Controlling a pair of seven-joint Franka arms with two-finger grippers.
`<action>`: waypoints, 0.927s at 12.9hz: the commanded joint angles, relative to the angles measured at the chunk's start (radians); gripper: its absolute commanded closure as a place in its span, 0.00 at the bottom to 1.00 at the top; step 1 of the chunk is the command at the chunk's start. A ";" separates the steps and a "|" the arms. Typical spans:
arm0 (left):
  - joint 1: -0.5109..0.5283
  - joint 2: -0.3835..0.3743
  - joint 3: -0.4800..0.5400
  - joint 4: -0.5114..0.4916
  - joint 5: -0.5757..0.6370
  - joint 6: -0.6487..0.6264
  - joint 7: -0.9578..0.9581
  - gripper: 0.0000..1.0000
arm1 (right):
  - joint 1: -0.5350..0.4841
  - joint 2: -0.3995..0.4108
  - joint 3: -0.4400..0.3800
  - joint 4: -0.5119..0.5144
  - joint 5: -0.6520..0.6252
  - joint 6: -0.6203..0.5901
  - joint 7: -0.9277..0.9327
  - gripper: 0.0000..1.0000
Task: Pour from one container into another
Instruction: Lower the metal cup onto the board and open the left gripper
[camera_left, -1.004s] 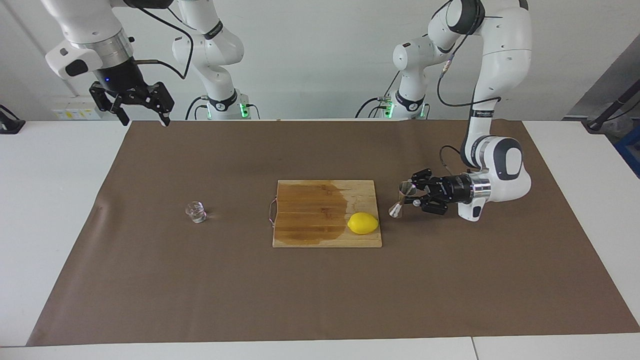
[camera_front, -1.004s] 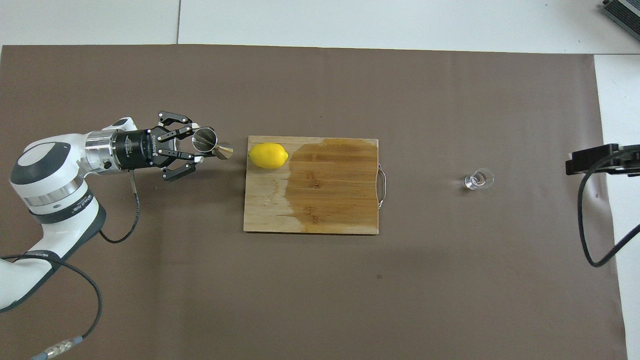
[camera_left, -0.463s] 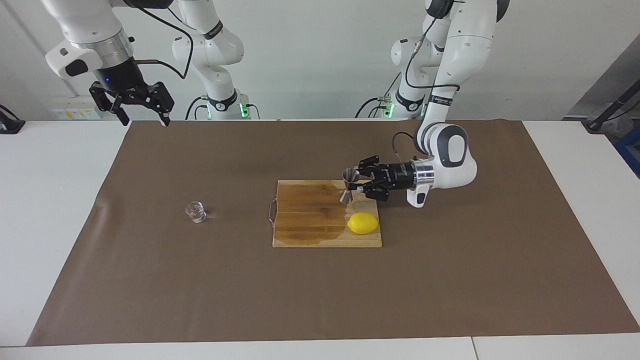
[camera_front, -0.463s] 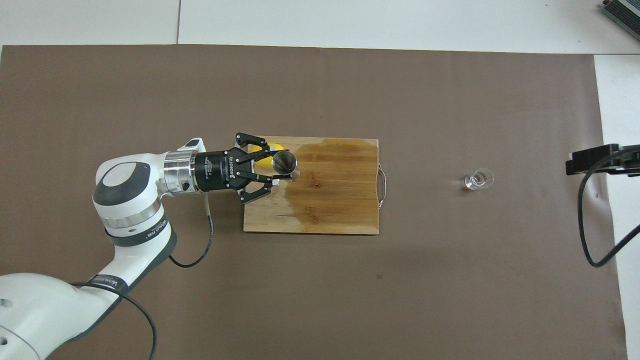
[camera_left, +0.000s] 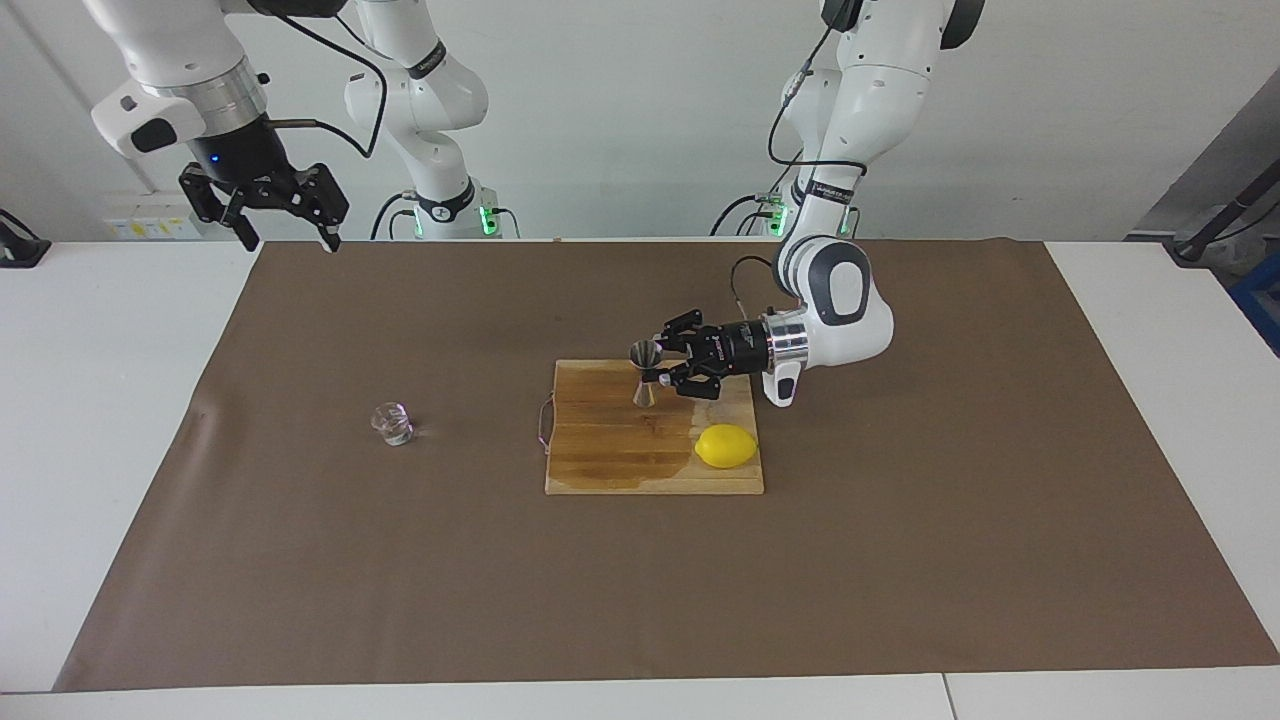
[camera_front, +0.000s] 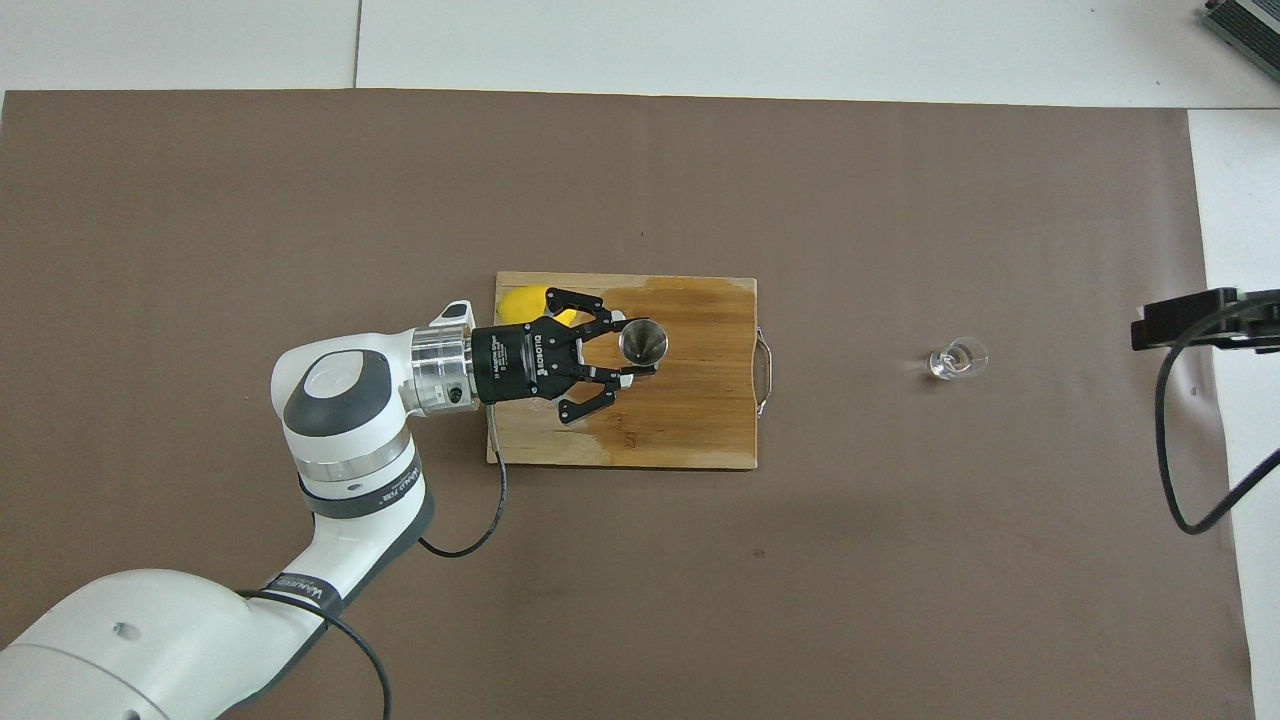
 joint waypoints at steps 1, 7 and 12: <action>-0.018 -0.008 0.022 -0.023 -0.028 0.014 0.009 0.63 | -0.004 -0.012 0.004 -0.005 0.001 -0.012 -0.003 0.00; -0.008 0.076 0.022 -0.013 -0.035 -0.032 0.071 0.63 | -0.004 -0.012 0.004 -0.005 0.001 -0.012 -0.003 0.00; 0.005 0.107 0.022 0.001 -0.044 -0.055 0.089 0.62 | -0.004 -0.012 0.004 -0.005 0.001 -0.012 -0.003 0.00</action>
